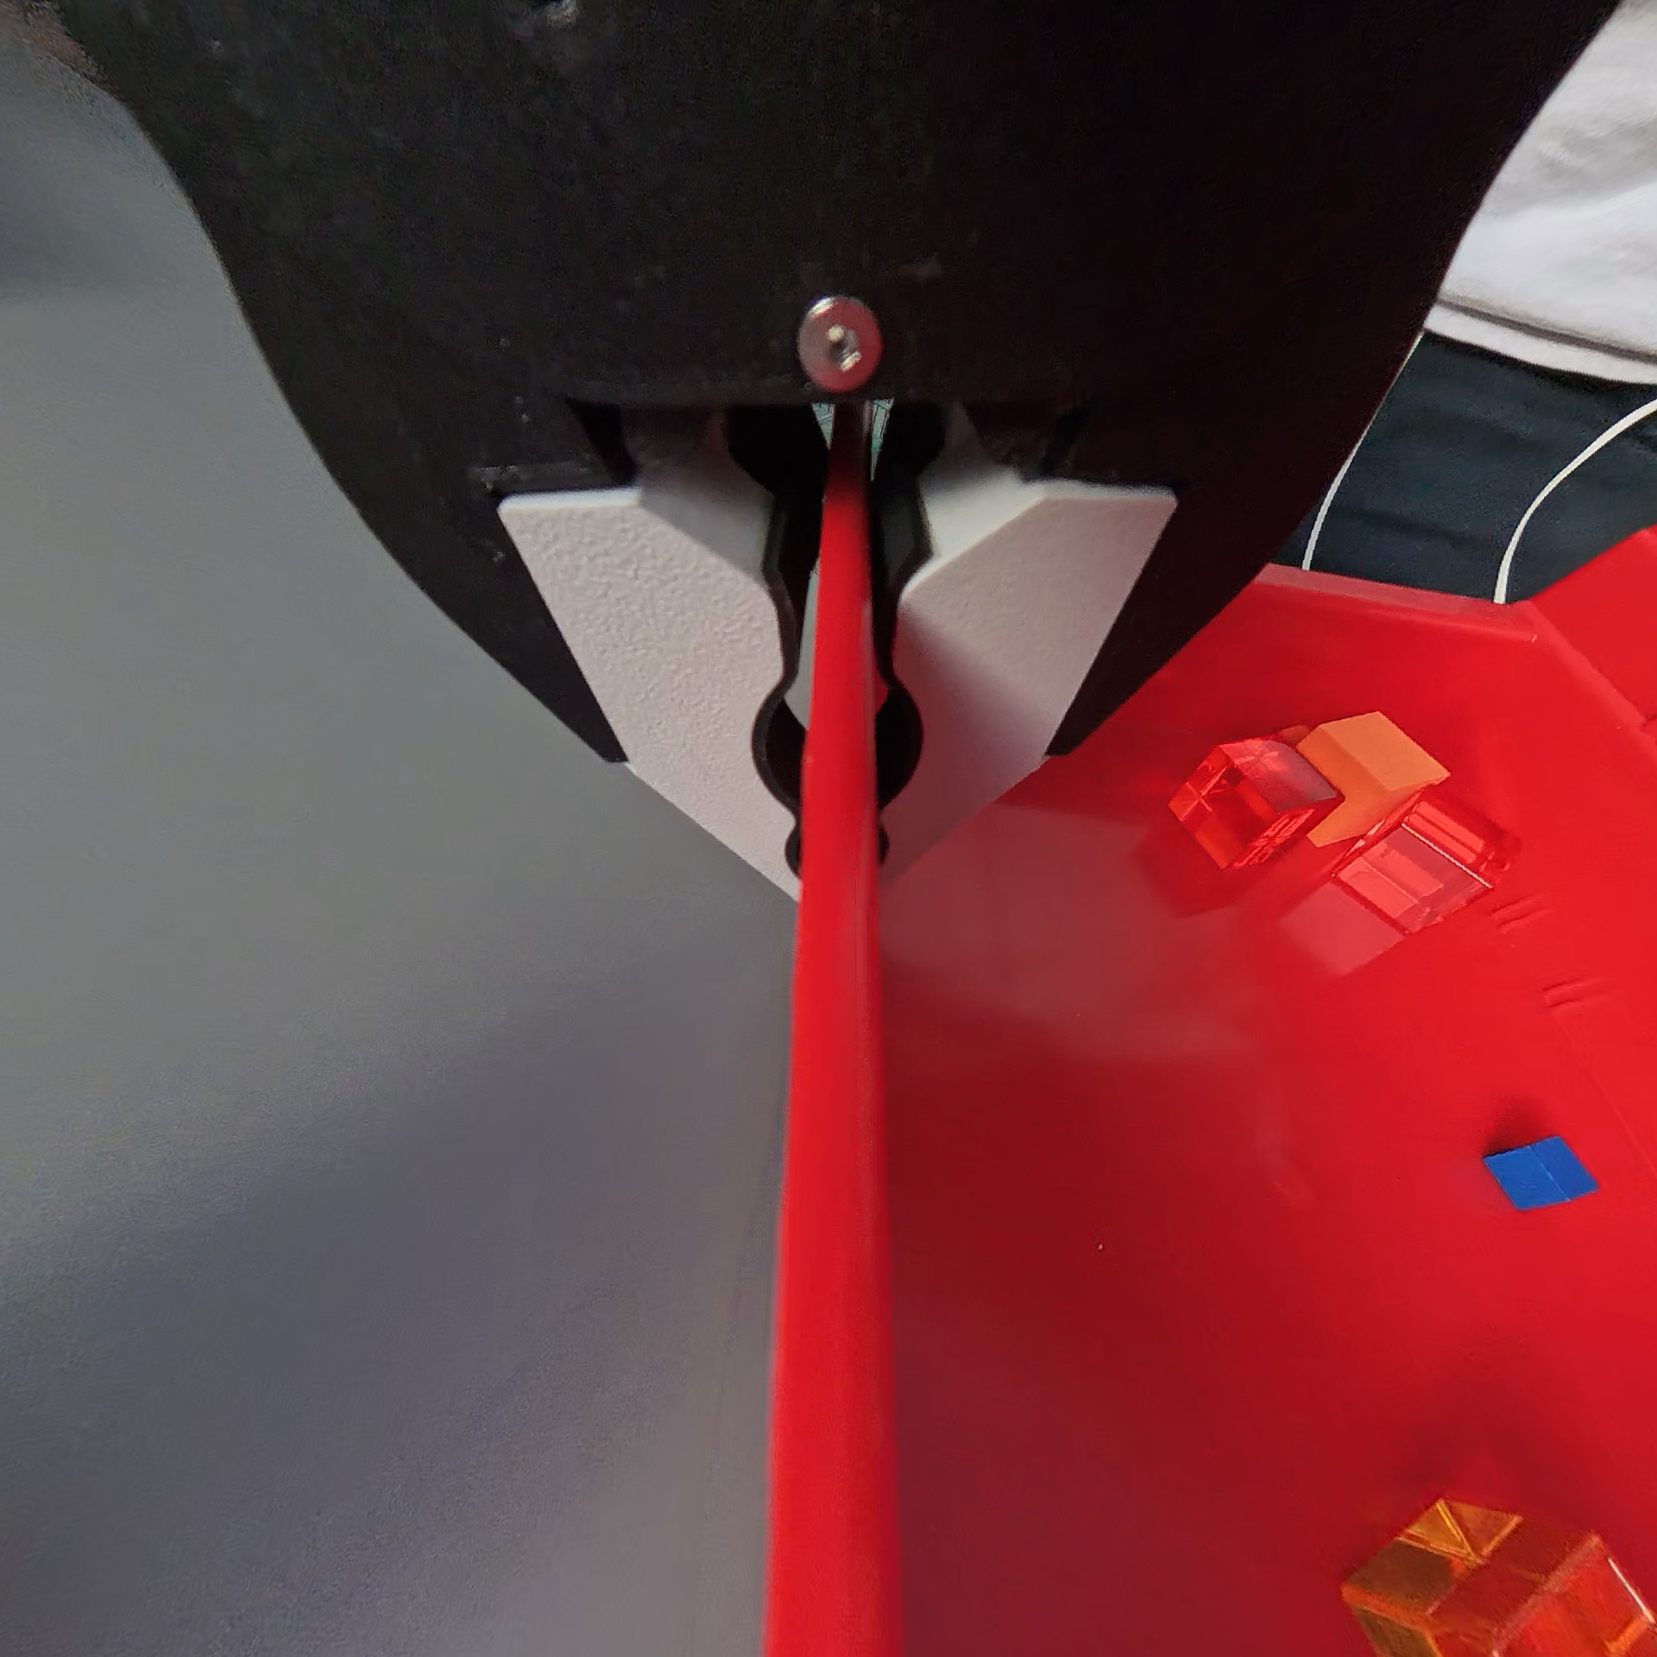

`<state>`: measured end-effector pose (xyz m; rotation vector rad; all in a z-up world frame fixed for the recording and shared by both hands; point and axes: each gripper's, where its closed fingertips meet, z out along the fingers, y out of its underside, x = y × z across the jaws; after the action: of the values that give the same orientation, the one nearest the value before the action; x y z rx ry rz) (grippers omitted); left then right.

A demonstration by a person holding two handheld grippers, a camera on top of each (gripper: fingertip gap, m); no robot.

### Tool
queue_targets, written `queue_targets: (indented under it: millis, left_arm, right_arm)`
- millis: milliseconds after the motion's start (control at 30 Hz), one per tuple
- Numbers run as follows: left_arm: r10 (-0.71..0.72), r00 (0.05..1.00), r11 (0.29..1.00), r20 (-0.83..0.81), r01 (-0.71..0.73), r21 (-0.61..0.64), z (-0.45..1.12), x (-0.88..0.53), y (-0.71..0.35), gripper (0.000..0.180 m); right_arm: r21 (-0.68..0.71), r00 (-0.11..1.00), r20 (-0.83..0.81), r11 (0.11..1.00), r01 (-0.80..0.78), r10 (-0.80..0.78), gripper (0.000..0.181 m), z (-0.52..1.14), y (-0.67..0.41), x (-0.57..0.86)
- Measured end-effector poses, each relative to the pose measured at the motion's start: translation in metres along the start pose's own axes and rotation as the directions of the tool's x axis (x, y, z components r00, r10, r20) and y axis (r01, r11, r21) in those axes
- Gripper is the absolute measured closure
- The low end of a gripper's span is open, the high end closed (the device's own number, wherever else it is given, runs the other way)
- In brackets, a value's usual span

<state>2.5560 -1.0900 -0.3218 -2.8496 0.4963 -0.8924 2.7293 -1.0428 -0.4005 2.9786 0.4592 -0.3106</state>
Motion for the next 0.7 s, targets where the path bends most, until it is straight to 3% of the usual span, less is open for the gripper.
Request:
queue_targets:
  millis: [133, 267, 400, 533, 700]
  left_arm:
    - [0.045, 0.985, 0.984, -0.166, -0.014, 0.180, -0.039, 0.061, 0.020, 0.161]
    - [0.155, 0.979, 0.946, -0.132, -0.109, 0.306, -0.078, 0.079, 0.046, 0.151]
    - [0.180, 0.973, 0.952, -0.141, -0.136, 0.274, -0.093, 0.077, 0.081, 0.152]
    - [0.203, 0.973, 0.963, -0.110, -0.178, 0.204, -0.090, 0.055, 0.123, 0.154]
    - [0.243, 0.951, 0.968, -0.194, -0.226, 0.104, -0.071, 0.044, 0.191, 0.156]
  right_arm:
    - [0.012, 1.000, -0.020, 1.000, -0.023, 0.023, 0.178, 0.002, 0.079, 0.021]
    - [0.034, 0.996, 0.011, 0.996, -0.086, 0.085, 0.179, 0.007, 0.187, 0.035]
    - [0.065, 0.966, 0.065, 0.965, -0.253, 0.249, 0.179, 0.017, 0.323, 0.044]
    - [0.088, 0.881, 0.069, 0.877, -0.472, 0.467, 0.179, 0.038, 0.475, 0.032]
    - [0.061, 0.628, 0.057, 0.625, -0.778, 0.776, 0.179, 0.085, 0.654, -0.039]
